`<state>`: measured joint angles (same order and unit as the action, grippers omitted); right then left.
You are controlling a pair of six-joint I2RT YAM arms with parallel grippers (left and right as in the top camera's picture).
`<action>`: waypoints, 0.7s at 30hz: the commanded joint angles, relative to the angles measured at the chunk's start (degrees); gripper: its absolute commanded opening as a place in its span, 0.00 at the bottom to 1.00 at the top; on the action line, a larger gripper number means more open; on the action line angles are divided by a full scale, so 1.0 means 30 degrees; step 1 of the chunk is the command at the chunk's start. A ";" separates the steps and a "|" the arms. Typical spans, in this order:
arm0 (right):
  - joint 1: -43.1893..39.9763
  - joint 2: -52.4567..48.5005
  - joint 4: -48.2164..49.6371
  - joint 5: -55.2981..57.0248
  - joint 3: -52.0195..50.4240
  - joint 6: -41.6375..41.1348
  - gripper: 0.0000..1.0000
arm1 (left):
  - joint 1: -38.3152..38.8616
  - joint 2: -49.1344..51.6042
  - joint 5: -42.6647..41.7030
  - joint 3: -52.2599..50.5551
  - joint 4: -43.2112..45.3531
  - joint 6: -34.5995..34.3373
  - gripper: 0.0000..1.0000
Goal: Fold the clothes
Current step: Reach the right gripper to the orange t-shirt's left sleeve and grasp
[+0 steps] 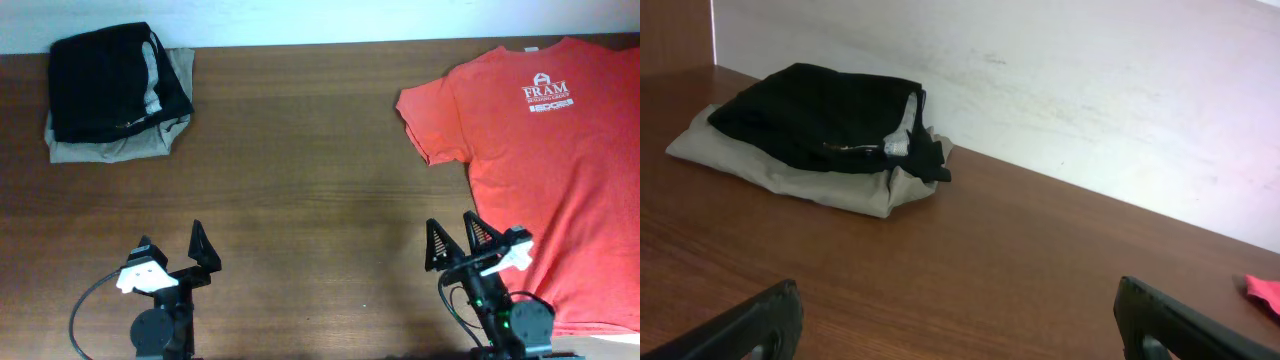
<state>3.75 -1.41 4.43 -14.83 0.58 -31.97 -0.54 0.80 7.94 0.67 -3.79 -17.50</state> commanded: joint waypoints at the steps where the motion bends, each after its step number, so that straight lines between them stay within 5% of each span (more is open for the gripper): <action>1: 0.0124 0.0080 0.3592 -0.0816 0.0036 -0.1443 0.99 | -0.0124 -0.0168 -0.0211 -0.0044 -0.0066 0.0299 0.99; 6: 0.0124 -0.2820 0.3592 -0.0255 0.3446 0.1137 0.99 | -0.0124 -0.0168 -0.0211 -0.0044 -0.0066 0.0299 0.99; 11: 0.0102 -1.3376 0.0816 0.0087 1.0513 0.2951 0.99 | -0.0124 -0.0168 -0.0211 -0.0044 -0.0066 0.0299 0.99; 16: -0.0146 -2.5602 -0.9253 0.0525 2.1449 0.7053 0.99 | -0.0131 -0.0168 -0.0211 -0.0044 -0.0066 0.0299 0.99; 21: -0.1173 -3.2560 -0.9770 0.0831 2.5296 0.7104 0.99 | -0.0124 -0.0168 -0.0211 -0.0044 -0.0066 0.0299 0.99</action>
<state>1.54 -92.58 -25.26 -13.32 73.36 -12.38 -0.54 0.64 7.68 0.69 -3.88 -17.50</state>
